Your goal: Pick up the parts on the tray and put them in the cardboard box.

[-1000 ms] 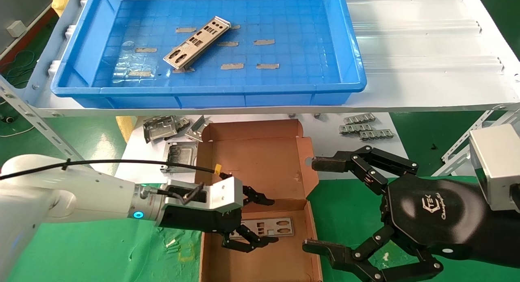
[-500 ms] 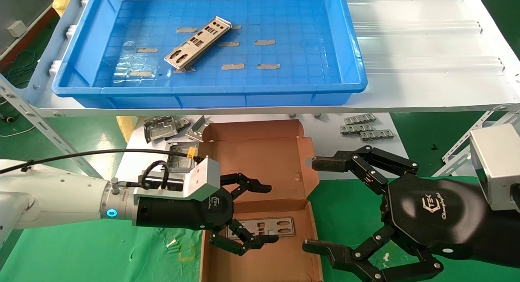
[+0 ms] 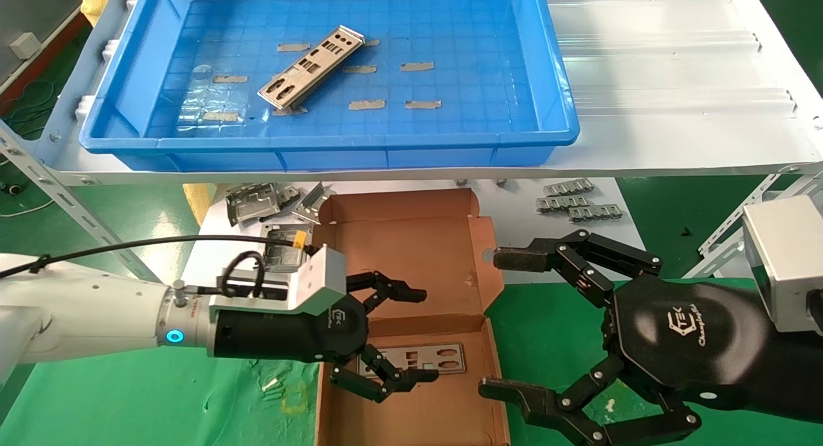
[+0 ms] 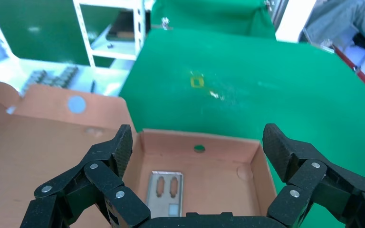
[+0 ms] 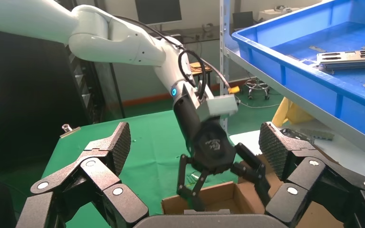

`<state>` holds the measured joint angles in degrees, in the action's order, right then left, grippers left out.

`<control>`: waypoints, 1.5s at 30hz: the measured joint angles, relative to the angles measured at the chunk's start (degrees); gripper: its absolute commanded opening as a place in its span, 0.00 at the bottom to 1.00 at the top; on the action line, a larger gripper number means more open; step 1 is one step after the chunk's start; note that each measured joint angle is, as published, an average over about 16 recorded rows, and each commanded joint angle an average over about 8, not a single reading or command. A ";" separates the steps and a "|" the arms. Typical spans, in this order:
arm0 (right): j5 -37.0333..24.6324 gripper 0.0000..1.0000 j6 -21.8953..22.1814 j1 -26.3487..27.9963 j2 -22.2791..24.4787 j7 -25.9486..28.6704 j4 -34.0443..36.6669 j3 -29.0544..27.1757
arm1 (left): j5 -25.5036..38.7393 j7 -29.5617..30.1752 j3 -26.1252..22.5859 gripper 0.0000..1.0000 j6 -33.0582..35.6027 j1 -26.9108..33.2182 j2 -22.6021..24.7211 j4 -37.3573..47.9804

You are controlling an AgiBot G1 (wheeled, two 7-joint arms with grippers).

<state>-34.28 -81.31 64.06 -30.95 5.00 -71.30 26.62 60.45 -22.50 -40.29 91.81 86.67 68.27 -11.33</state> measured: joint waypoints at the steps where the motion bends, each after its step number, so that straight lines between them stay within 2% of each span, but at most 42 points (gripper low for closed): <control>1: 0.00 1.00 0.00 0.00 0.00 0.00 0.00 0.00 | -0.24 0.45 0.32 1.00 -0.09 -0.34 -0.44 -0.84; 45: 0.00 1.00 0.00 0.00 0.00 0.00 0.00 0.00 | -14.75 26.38 19.25 1.00 -4.84 -19.92 -26.38 -49.38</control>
<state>-34.28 -81.31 64.06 -30.95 5.00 -71.30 26.63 45.70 3.88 -21.04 86.96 66.75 41.89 -60.71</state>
